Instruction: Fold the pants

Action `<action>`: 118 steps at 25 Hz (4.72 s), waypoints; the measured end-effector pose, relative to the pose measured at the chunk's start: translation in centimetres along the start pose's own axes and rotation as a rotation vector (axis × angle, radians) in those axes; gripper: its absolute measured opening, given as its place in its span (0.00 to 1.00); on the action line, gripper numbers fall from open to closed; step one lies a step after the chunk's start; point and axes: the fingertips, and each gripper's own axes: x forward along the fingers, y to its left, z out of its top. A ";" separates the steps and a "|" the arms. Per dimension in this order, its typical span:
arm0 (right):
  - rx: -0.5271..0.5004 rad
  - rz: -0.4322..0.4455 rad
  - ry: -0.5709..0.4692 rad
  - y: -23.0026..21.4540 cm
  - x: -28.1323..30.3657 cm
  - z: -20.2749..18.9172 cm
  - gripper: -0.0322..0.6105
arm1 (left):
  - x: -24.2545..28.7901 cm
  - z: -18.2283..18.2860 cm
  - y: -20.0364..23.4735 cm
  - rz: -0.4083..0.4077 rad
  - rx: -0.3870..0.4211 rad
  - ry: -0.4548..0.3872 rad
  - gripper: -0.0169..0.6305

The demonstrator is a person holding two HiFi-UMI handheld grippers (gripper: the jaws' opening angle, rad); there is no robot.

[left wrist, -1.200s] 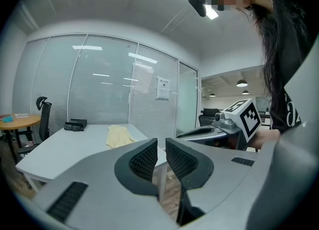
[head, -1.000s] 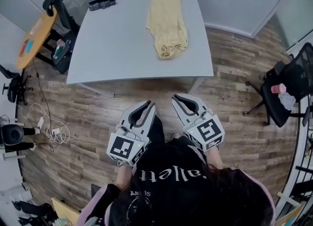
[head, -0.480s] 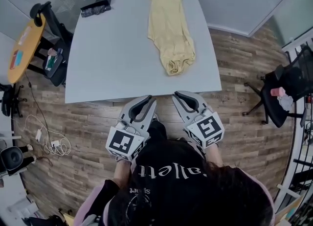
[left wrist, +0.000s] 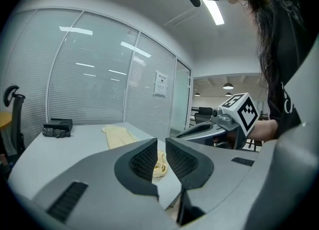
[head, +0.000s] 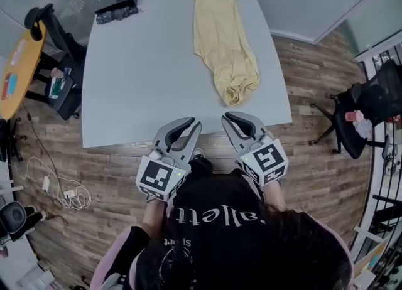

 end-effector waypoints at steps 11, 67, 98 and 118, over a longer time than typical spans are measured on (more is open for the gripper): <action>0.035 -0.067 0.067 -1.7 1.7 -1.6 0.11 | 2.7 -3.5 2.8 -0.047 -0.001 0.069 0.14; 0.078 0.096 0.327 -20.4 5.9 -14.4 0.15 | 20.7 -15.7 0.7 -0.073 0.127 0.436 0.18; 0.053 0.148 0.024 -8.7 -2.1 -0.2 0.13 | 8.5 -0.6 -2.4 -0.269 0.510 0.167 0.15; -0.017 0.186 -0.043 -13.1 -0.3 5.2 0.13 | 12.2 5.7 1.0 -0.286 0.602 0.081 0.15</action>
